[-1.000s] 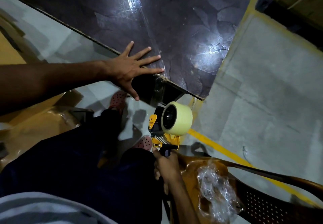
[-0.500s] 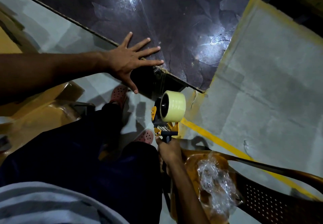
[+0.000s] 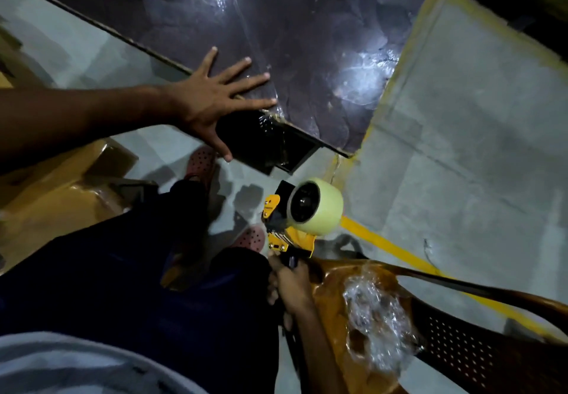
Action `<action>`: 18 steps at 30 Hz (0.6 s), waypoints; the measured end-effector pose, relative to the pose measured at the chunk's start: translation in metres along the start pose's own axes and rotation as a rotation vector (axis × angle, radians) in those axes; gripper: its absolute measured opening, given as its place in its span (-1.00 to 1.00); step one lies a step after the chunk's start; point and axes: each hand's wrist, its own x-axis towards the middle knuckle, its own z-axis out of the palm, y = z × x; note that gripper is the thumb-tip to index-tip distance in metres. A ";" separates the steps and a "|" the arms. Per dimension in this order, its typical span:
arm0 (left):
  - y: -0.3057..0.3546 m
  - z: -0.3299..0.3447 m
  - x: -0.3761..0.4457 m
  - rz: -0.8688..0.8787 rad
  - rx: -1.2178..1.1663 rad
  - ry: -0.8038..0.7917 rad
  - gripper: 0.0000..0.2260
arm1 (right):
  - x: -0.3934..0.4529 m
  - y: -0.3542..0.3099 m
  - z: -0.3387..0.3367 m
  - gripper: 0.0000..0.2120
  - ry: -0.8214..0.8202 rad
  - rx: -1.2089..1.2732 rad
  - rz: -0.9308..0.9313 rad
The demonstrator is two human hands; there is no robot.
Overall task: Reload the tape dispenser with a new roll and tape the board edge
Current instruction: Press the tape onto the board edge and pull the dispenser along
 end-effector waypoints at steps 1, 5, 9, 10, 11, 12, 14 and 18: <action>-0.001 0.002 -0.001 -0.009 0.004 0.013 0.23 | -0.006 -0.006 0.001 -0.57 -0.033 0.047 -0.008; 0.001 0.003 0.004 -0.023 0.008 0.037 0.22 | -0.036 -0.031 -0.002 -0.54 -0.199 0.340 -0.017; -0.005 0.006 0.005 -0.020 -0.025 0.048 0.17 | -0.060 -0.063 -0.012 -0.58 -0.391 0.514 -0.041; -0.007 0.007 0.006 -0.020 -0.035 0.059 0.14 | -0.064 -0.074 -0.015 -0.59 -0.449 0.545 -0.056; -0.008 0.007 0.007 -0.022 -0.051 0.077 0.12 | -0.066 -0.085 -0.017 -0.60 -0.502 0.567 -0.079; -0.010 0.007 0.008 -0.023 -0.066 0.102 0.09 | -0.068 -0.098 -0.019 -0.60 -0.552 0.572 -0.102; -0.014 0.005 0.010 -0.034 -0.104 0.165 0.02 | -0.064 -0.125 -0.020 -0.59 -0.648 0.606 -0.144; -0.037 -0.002 0.021 -0.098 -0.164 0.275 -0.09 | -0.028 -0.186 -0.013 -0.55 -0.761 0.665 -0.252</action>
